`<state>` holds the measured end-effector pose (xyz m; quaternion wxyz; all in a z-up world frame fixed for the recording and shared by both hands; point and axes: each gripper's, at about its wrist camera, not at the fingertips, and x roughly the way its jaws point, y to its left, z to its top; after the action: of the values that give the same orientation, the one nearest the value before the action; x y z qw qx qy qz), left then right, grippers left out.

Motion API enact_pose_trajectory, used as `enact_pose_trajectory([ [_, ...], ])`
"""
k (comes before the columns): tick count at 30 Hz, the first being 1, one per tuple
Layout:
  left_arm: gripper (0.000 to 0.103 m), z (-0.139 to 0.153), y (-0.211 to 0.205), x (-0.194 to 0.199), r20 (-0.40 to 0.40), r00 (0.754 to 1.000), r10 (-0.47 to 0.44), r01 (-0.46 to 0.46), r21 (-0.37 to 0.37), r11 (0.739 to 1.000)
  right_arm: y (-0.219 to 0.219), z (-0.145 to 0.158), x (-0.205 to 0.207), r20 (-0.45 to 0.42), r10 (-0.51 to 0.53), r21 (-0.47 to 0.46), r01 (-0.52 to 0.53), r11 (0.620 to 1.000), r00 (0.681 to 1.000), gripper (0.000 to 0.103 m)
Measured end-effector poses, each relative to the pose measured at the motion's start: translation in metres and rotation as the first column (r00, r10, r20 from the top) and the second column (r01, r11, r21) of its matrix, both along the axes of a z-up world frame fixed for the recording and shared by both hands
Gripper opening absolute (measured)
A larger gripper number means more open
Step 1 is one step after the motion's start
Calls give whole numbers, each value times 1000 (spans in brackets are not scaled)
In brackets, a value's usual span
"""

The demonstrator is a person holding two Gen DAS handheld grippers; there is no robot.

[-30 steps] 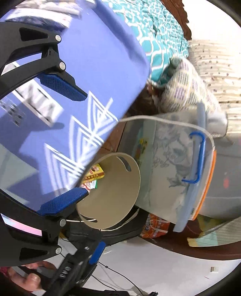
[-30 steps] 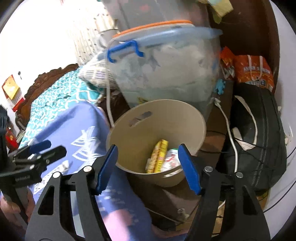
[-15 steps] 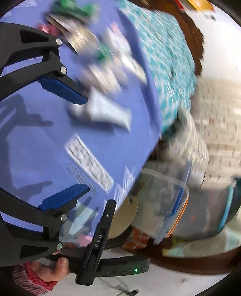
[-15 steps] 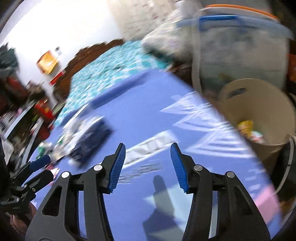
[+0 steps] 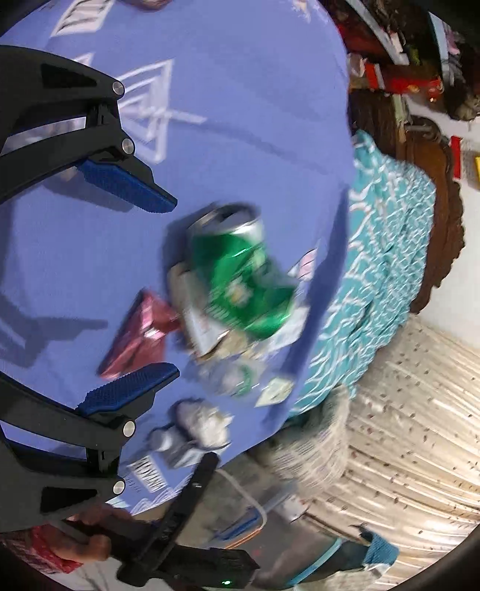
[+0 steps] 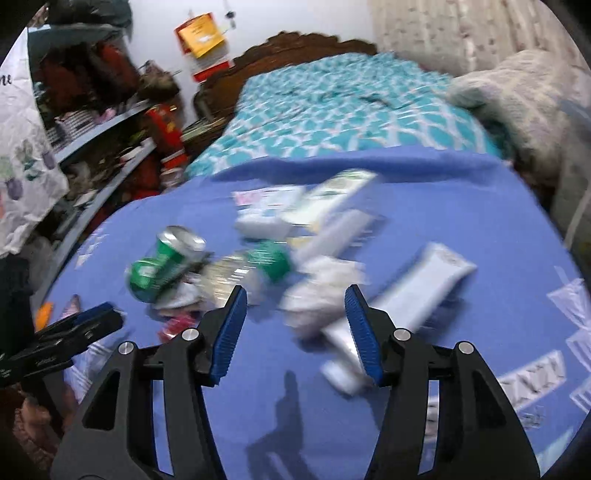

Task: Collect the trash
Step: 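Return to the table and grasp the pink wrapper with the right tool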

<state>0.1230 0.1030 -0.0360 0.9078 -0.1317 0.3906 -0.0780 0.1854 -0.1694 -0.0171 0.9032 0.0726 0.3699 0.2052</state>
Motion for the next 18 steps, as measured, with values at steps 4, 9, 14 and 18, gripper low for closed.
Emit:
enact_pose_trajectory([
  [4, 80, 4, 4, 26, 7, 1000, 0, 0, 61, 998, 38, -8, 6, -53, 98, 62, -95, 994, 994, 57],
  [9, 80, -4, 11, 43, -32, 999, -1, 2, 25, 1000, 61, -30, 19, -126, 118, 117, -103, 988, 985, 57],
  [14, 80, -7, 45, 47, -46, 997, 61, -68, -146, 987, 78, -39, 41, -169, 134, 145, -110, 983, 976, 57],
  [18, 78, -15, 55, 51, -84, 995, 57, -75, -227, 971, 102, -49, 44, -191, 163, 114, -143, 983, 968, 25],
])
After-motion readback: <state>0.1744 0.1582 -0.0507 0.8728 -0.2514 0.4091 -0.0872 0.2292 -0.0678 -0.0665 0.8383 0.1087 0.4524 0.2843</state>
